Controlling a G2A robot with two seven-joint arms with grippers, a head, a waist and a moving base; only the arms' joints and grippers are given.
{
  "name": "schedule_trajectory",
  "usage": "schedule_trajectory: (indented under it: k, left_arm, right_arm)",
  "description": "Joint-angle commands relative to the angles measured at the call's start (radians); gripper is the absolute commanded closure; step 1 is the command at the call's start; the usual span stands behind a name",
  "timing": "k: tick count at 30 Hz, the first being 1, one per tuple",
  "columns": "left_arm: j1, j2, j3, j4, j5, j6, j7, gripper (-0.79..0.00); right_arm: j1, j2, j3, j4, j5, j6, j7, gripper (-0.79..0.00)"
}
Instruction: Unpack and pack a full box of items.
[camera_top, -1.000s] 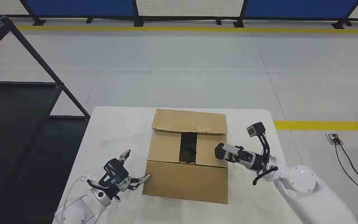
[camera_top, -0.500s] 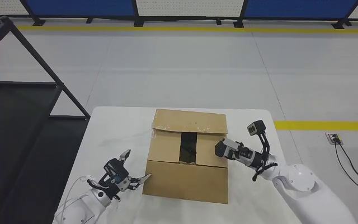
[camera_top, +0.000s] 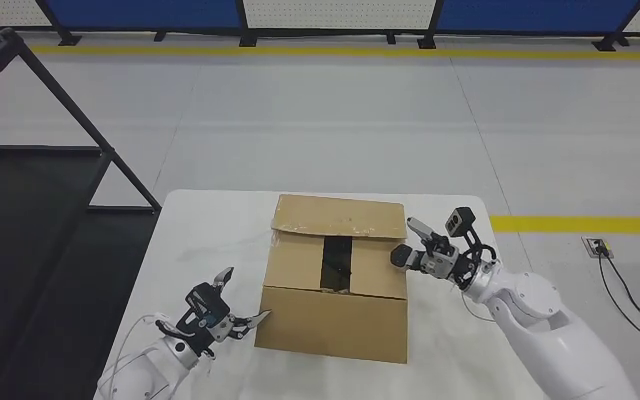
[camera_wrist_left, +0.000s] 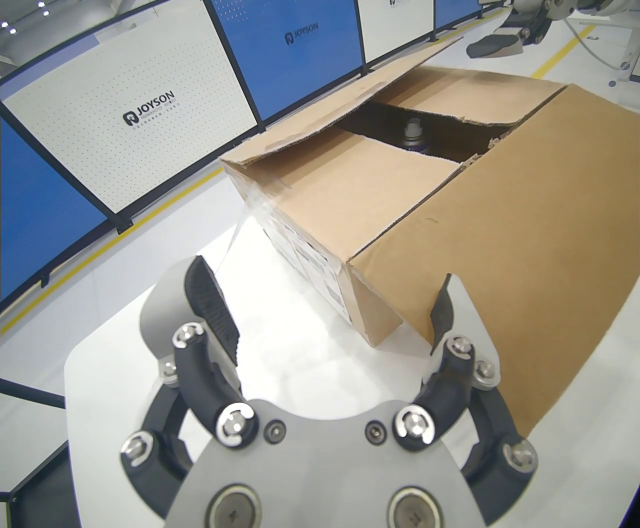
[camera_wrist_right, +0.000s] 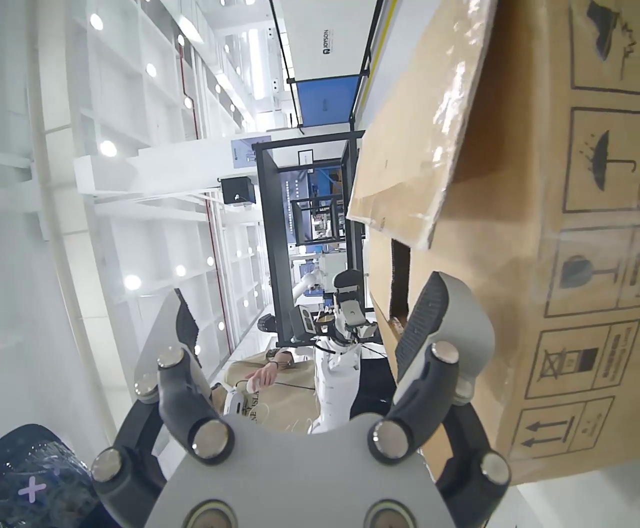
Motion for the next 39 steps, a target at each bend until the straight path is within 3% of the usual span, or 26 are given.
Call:
schedule_trajectory:
  k: [1, 12, 25, 39]
  left_arm:
    - [0.000, 0.000, 0.000, 0.000, 0.000, 0.000, 0.000, -0.785]
    - [0.000, 0.000, 0.000, 0.000, 0.000, 0.000, 0.000, -0.785]
    - [0.000, 0.000, 0.000, 0.000, 0.000, 0.000, 0.000, -0.785]
    - [0.000, 0.000, 0.000, 0.000, 0.000, 0.000, 0.000, -0.785]
  right_arm:
    - [0.008, -0.007, -0.005, 0.008, 0.000, 0.005, -0.017, -0.785]
    - [0.079, -0.061, -0.047, 0.013, 0.005, -0.023, -0.157, -0.785]
    - [0.179, -0.145, -0.102, 0.085, 0.037, -0.104, -0.414, -0.785]
    - [0.193, -0.154, -0.112, 0.099, 0.043, -0.101, -0.407, -0.785]
